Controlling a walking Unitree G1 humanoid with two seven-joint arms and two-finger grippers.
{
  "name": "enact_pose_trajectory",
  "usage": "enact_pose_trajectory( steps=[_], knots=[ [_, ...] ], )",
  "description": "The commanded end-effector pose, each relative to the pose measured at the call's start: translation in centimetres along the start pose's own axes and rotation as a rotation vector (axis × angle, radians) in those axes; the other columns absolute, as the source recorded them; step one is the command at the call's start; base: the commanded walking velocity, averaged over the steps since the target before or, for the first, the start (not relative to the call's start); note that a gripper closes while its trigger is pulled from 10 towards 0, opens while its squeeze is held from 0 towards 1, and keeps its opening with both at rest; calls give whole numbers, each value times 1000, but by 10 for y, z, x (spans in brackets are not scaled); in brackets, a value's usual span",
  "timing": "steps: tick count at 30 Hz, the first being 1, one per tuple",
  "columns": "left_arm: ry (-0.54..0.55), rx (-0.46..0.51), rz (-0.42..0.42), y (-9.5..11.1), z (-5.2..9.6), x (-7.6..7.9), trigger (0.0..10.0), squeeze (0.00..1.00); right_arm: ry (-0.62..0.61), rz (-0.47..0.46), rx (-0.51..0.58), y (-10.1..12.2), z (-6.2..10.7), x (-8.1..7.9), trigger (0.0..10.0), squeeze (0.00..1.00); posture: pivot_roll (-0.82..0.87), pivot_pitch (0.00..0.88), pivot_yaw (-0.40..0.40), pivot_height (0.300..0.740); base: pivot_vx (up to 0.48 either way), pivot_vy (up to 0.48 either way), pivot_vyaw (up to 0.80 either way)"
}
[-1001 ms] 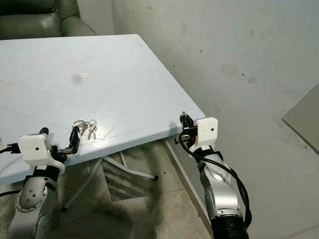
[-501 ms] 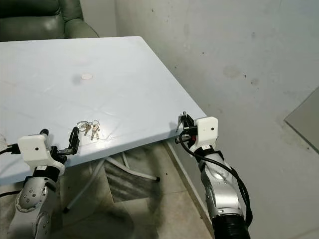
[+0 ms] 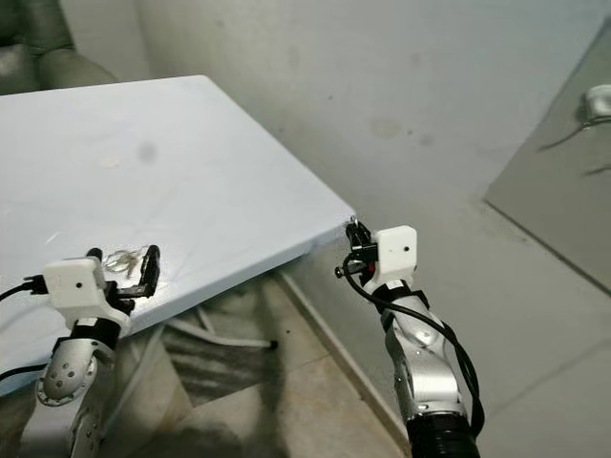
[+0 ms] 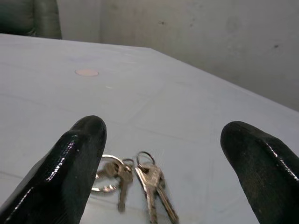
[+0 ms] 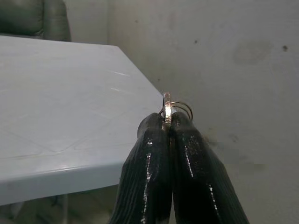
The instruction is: Hang keys on a hook
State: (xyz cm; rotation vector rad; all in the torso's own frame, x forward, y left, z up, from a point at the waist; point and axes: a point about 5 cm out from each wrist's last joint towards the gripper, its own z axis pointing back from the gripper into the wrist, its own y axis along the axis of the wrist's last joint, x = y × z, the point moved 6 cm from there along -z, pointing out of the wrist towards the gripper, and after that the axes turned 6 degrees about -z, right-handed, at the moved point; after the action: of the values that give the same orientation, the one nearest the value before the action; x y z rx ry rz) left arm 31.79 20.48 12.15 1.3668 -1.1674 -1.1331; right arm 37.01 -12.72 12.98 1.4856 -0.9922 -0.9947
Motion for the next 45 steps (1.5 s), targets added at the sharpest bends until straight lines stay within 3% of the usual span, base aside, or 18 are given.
enact_pose_trajectory(
  steps=[1,45],
  knots=[
    [-14,-10,4,-1,-1,5,10000,0,-14,6,2,2,1,6,10000,0,14,55,-68,740,0,0,-694],
    [-46,-26,-21,-4,0,11,10000,0,-26,-6,-4,0,4,8,10000,0,12,52,-67,740,0,0,-658]
  ],
)
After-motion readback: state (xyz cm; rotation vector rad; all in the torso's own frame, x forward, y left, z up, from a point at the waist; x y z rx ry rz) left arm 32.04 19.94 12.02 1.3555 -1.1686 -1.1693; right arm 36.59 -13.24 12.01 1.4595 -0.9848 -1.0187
